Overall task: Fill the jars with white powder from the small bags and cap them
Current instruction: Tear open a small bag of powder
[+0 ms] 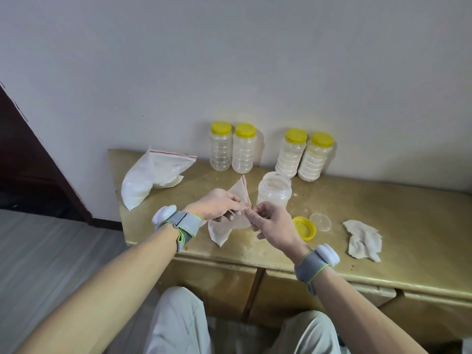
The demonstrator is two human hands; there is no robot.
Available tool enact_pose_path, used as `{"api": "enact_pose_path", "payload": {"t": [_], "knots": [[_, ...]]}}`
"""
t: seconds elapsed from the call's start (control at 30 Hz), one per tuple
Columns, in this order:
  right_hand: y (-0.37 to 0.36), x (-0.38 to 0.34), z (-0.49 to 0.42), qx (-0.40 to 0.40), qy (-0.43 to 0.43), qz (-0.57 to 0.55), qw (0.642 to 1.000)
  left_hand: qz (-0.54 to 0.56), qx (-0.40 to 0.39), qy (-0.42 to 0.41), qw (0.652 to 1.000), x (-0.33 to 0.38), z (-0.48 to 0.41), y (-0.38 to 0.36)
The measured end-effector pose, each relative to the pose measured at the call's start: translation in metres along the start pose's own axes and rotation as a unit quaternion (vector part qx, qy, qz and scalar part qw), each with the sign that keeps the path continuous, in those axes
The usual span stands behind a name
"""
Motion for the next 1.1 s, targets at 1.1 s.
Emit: {"api": "enact_pose_path", "payload": {"t": [1.1], "knots": [[0.000, -0.022, -0.006, -0.091, -0.033, -0.077, 0.992, 0.050, -0.005, -0.029, 0.998, 0.007, 0.004, 0.009]]}}
Point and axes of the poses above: each hand's wrist, its own z-axis away from the middle knuckle, its own y-axis out of the back of the hand, x = y × z, the point moved 4 cm from there along -z, towards the middle knuckle, and after that the axes turned 10 degrees about z, right-handed, at the moved point
